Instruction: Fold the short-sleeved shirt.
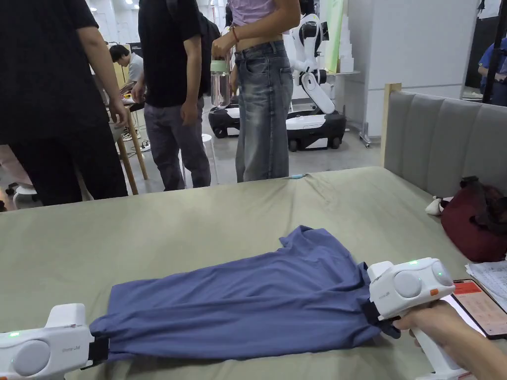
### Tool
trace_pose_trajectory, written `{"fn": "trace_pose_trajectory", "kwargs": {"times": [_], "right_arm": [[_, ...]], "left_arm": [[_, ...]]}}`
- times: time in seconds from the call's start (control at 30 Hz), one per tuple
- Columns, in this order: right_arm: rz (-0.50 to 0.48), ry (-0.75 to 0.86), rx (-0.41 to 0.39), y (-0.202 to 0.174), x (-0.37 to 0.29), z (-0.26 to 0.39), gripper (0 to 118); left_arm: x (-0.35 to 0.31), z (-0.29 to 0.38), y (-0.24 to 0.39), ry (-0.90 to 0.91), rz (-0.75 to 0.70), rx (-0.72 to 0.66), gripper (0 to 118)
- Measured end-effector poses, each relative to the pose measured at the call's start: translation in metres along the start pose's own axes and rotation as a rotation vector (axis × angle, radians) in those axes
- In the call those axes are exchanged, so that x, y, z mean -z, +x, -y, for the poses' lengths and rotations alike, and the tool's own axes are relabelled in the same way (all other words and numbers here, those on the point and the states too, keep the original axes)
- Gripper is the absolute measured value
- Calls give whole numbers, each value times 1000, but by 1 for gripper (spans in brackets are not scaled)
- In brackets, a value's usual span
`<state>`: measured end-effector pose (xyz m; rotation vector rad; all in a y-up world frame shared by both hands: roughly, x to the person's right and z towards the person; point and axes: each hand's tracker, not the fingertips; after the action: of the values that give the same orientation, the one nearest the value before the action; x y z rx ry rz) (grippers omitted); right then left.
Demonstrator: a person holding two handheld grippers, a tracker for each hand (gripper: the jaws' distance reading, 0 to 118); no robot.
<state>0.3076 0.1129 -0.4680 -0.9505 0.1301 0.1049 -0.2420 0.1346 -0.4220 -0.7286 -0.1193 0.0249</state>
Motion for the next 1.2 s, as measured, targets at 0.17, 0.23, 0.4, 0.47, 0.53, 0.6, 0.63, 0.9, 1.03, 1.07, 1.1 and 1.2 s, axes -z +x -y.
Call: {"fn": "trace_pose_trajectory", "kwargs": {"times": [0.17, 0.23, 0.4, 0.47, 0.53, 0.6, 0.63, 0.9, 1.03, 1.07, 1.1, 1.2], "right_arm": [[-20, -11, -34, -8, -35, 37, 7], [-27, -33, -59, -14, -43, 53, 7], [-30, -63, -66, -22, -41, 76, 8], [-23, -81, -49, -21, -29, 77, 9], [-14, -112, -27, -21, -15, 79, 11], [-12, -111, -57, -23, -15, 77, 15], [-2, -116, -56, -25, -18, 75, 20], [53, 7, -109, -15, -65, 66, 112], [88, 61, -66, -12, -94, 50, 22], [92, 81, -59, -11, -98, 47, 8], [97, 90, -45, -12, -102, 44, 8], [79, 110, -14, -9, -110, 35, 7]], "left_arm": [[-33, 25, -3, -22, -18, 41, 4], [-42, 40, -6, -32, -7, 34, 4], [-46, 69, -5, -64, -9, 29, 4], [-39, 75, -3, -92, -15, 0, 4], [-29, 80, -3, -117, -13, -30, 4], [-22, 85, -2, -119, -25, -36, 8], [-20, 87, -1, -116, -27, -38, 17], [-48, 68, 0, -51, -16, 23, 99], [-65, 43, -3, -12, -76, 11, 0], [-68, 39, -4, 13, -90, 7, 0], [-72, 34, -4, 44, -97, -6, 0], [-75, 22, -9, 38, -46, -89, 0]]}}
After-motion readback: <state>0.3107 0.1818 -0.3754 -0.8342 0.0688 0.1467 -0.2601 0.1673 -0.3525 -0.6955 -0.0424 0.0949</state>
